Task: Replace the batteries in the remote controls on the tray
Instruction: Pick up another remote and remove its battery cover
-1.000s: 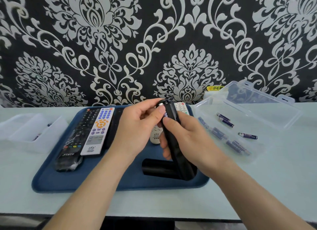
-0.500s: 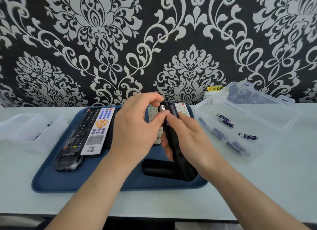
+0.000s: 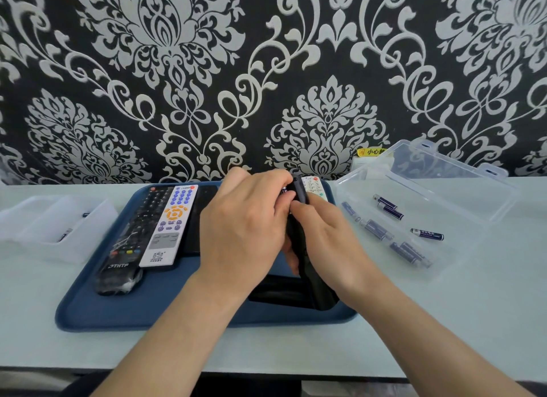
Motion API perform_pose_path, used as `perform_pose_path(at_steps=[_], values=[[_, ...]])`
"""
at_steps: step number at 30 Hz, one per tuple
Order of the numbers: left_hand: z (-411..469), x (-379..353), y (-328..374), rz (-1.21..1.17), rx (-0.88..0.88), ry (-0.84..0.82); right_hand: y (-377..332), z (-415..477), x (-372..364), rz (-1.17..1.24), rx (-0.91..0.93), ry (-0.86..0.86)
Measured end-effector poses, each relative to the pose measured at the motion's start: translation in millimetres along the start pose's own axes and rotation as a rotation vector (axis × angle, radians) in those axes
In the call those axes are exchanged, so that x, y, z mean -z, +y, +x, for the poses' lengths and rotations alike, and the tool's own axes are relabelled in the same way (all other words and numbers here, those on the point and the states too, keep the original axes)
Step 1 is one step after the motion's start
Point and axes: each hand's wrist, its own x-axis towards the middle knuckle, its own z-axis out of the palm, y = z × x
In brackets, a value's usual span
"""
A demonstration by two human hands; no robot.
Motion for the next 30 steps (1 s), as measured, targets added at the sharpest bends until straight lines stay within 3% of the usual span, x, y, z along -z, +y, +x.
perform_pose_path(at_steps=[10, 20, 24, 30], values=[[2.8, 8.4, 8.6, 0.175, -0.062, 0.035, -1.7, -1.4, -4.6, -0.103, 0.053, 0.032], [6.8, 18.3, 14.4, 0.295, -0.059, -0.057, -1.2, -2.3, -6.1, -0.102, 0.049, 0.052], [7.1, 10.7, 9.2, 0.197, -0.003, -0.115, 3.9, -1.4, -5.2, -0.196, 0.051, 0.08], [6.4, 1.2, -5.6, -0.137, 0.162, -0.135, 11.4, 2.9, -3.9, -0.344, 0.089, 0.098]])
